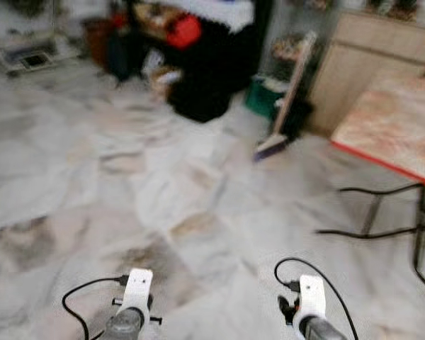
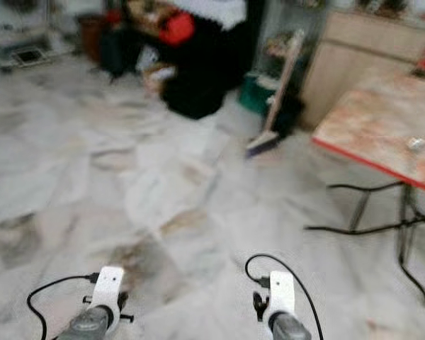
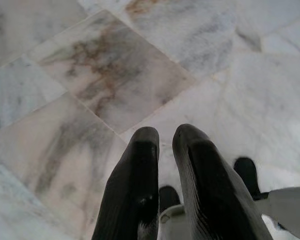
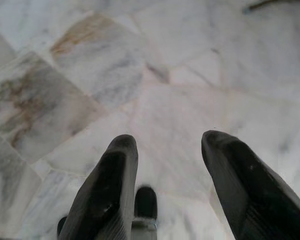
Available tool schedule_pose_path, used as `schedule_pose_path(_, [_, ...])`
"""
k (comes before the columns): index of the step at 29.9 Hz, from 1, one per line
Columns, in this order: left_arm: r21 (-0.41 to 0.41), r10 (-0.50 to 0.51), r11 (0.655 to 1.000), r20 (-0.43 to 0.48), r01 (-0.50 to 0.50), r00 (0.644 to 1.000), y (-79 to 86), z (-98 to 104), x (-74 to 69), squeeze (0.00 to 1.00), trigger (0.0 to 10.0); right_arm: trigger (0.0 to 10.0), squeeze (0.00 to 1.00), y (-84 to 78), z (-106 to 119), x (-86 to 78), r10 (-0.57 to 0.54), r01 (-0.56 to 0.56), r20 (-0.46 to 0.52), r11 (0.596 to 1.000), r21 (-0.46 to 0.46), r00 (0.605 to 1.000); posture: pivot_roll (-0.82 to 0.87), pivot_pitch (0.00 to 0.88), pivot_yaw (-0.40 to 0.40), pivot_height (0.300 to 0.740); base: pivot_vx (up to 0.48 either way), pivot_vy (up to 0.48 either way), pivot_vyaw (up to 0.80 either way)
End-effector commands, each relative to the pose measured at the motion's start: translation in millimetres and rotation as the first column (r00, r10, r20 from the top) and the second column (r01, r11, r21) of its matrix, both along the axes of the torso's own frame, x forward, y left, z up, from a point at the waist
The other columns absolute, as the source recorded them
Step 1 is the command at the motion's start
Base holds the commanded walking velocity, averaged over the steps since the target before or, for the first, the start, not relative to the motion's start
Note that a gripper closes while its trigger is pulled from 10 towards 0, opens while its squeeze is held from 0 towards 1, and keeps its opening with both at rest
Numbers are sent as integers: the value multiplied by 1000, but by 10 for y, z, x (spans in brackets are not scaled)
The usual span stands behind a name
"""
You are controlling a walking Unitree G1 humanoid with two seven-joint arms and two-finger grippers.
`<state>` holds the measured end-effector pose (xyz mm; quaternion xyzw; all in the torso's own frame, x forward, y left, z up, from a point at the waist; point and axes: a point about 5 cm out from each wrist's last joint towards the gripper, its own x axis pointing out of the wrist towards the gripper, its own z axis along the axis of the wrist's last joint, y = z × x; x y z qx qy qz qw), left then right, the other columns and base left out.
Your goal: Setting the table
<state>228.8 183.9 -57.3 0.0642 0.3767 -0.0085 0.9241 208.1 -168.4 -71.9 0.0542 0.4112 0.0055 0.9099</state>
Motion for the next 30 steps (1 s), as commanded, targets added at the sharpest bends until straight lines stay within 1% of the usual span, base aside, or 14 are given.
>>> schedule_pose_path(1, [6,-12,1000,-8,12,1000,-21,-9,-6,0,10000,10000,0,-29,3,3,-10,10,-3,1000,-2,1000,88,68,-41,731,0,0,-775])
schedule_pose_path(4, [14,-21,1000,-7,21,1000,-28,-6,0,0,10000,10000,0,-32,4,4,-15,15,-1,1000,-1,1000,86,74,-40,731,0,0,-779])
schedule_pose_path(7, [25,-29,999,-9,30,1000,-32,-4,3,0,10000,10000,0,-31,4,5,-16,16,-1,1000,-1,1000,87,78,-41,731,0,-292,-775])
schedule_pose_path(12, [15,-19,1000,-8,20,1000,-30,-3,6,0,10000,10000,0,-31,5,6,-20,20,-1,1000,0,1000,89,81,-42,731,0,-272,-775])
schedule_pose_path(18, [8,-16,1000,-6,16,1000,-24,1,10,0,10000,10000,0,-25,8,13,-26,26,1,1000,3,1000,89,86,-39,731,0,0,-775])
schedule_pose_path(21, [17,-23,1000,-4,24,1000,-21,5,16,0,10000,10000,0,-25,10,18,-29,29,2,1000,4,1000,91,89,-39,731,0,0,-777])
schedule_pose_path(23, [23,-29,999,-3,29,1000,-22,8,20,0,10000,10000,0,-23,11,19,-29,29,2,1000,5,1000,93,89,-40,731,0,-364,-775])
schedule_pose_path(25, [10,-11,1000,-5,11,1000,-21,5,16,0,10000,10000,0,-22,11,20,-29,29,2,1000,5,1000,93,89,-41,731,0,-328,-775])
schedule_pose_path(28, [14,-18,1000,-7,18,1000,-24,3,15,0,10000,10000,0,-22,11,20,-28,28,1,1000,5,1000,94,89,-42,731,0,0,-775])
schedule_pose_path(30, [1,-8,1000,-5,8,1000,-31,4,17,0,10000,10000,0,-28,12,22,-28,28,1,1000,3,1000,98,91,-44,731,0,0,-775])
